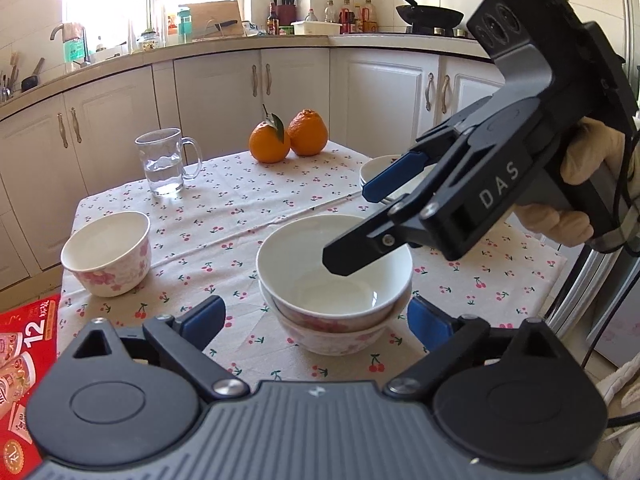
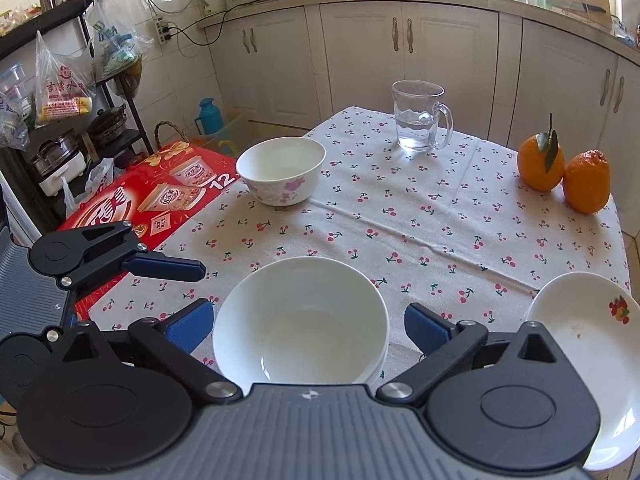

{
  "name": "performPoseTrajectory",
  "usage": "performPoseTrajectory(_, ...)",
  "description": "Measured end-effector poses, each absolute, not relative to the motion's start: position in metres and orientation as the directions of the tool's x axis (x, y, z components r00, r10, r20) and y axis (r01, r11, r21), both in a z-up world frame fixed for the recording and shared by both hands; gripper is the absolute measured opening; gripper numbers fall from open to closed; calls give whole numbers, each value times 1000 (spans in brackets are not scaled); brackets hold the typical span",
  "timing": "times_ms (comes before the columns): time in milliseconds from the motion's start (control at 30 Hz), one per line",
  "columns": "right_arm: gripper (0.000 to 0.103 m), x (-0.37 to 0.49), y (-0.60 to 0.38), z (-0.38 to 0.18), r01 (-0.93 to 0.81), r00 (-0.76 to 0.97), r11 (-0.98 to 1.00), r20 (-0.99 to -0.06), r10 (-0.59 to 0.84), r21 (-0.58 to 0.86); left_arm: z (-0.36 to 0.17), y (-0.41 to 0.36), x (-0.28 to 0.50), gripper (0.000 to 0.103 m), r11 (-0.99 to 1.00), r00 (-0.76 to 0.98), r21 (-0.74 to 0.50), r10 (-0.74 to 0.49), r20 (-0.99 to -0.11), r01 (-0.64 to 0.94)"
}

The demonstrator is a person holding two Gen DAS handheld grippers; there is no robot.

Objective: Organize plates and bowls
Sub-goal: 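Open the right gripper and withdraw it from the nested bowls, then grasp the rim of the next white bowl with the right gripper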

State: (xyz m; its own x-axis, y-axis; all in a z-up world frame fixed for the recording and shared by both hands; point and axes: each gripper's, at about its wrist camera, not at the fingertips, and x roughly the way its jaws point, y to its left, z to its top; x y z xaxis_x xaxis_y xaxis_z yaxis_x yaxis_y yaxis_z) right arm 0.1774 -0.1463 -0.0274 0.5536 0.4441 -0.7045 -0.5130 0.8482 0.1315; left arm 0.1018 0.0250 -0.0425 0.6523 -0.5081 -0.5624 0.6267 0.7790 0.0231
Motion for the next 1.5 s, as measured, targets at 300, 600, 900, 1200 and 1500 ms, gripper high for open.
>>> performPoseTrajectory(300,103,178,-123,-20,-549,560,833,-709,428,69,-42,63,110,98,854,726,33,-420,-544,519)
performPoseTrajectory(600,103,199,-93,-7,-591,567,807,-702,431,18,-40,91,136,98,905,799,75,-329,-503,420)
performPoseTrajectory(900,103,236,-71,-3,-627,548,779,-706,449,9,-52,108,170,99,912,776,33,-328,-539,408)
performPoseTrajectory(1200,103,284,-51,-8,-660,509,751,-729,458,12,-57,110,204,99,928,814,95,-263,-518,361)
performPoseTrajectory(1500,103,339,-33,-21,-685,449,727,-758,472,47,-75,107,242,98,930,801,79,-263,-538,358)
